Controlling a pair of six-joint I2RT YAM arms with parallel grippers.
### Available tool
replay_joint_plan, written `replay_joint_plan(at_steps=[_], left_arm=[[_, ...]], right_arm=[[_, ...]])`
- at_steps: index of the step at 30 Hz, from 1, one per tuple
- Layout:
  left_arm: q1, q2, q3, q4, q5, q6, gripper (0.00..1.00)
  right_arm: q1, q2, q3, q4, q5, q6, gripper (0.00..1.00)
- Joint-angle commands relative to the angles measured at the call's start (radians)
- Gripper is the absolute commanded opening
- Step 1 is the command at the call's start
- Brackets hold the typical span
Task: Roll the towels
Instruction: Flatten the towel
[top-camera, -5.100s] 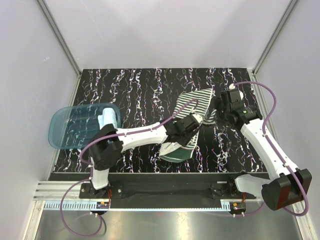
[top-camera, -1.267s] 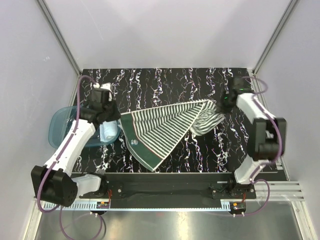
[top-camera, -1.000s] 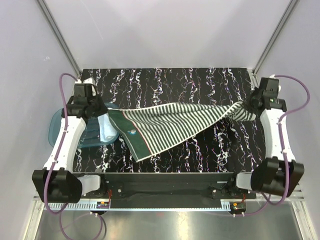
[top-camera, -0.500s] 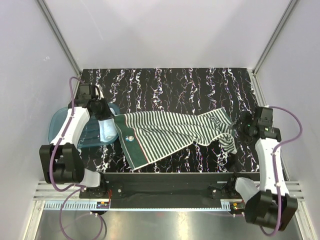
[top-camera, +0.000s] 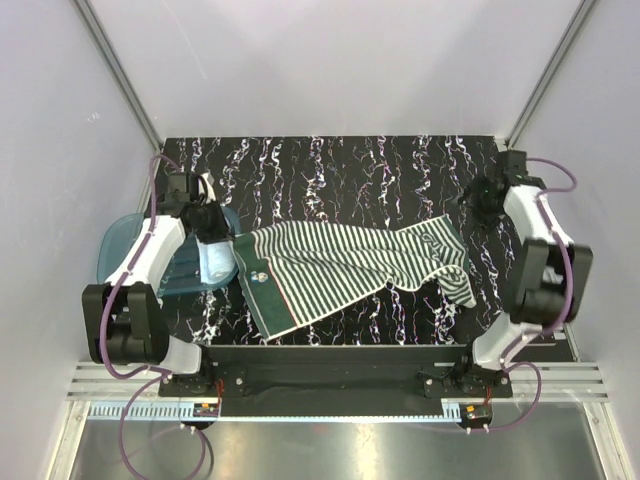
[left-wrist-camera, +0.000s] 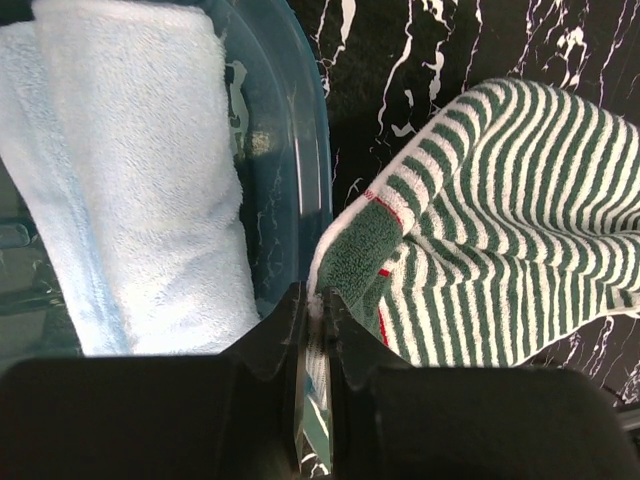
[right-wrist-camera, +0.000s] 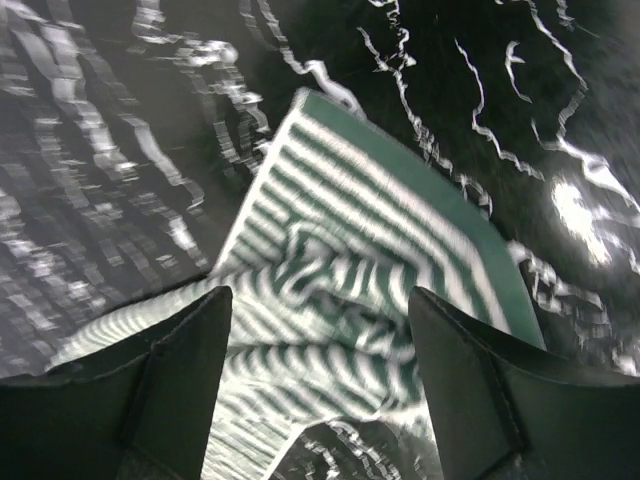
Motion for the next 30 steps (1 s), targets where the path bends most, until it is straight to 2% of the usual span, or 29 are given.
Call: replay_joint_plan(at_steps=[1,6,13,22,29,30], left_arm=[[-0.009,-0.007,-0.012,0.047,0.024,0.02,0.0],[-0.03,-0.001,-0.008,0.061,0.034,0.012,0.0],[-0.032,-0.001,-0.015,0.07,0.056,0.008,0.0],[-0.032,-0.005,-0.014,0.075,0.069,0.003,0.0],[-0.032,-0.004,-0.009,0.075,0.073,0.005,0.0],[-0.032,-0.002,-0.009,0.073,0.071,0.005,0.0]], right_arm=[[0.031,0.167,0.126,-0.074,0.027,-0.08,0.77],[0.08,0.376,0.323,-0.136,0.096,-0.117,0.75],[0.086,0.536,0.482,-0.185,0.139,-0.144,0.73],[0.101,0.633,0.541,-0.188,0.174,-0.15,0.61],[0.121,0.679,0.579,-0.196,0.19,-0.155,0.57],[0.124,0.687,0.584,-0.2,0.19,-0.156,0.53]])
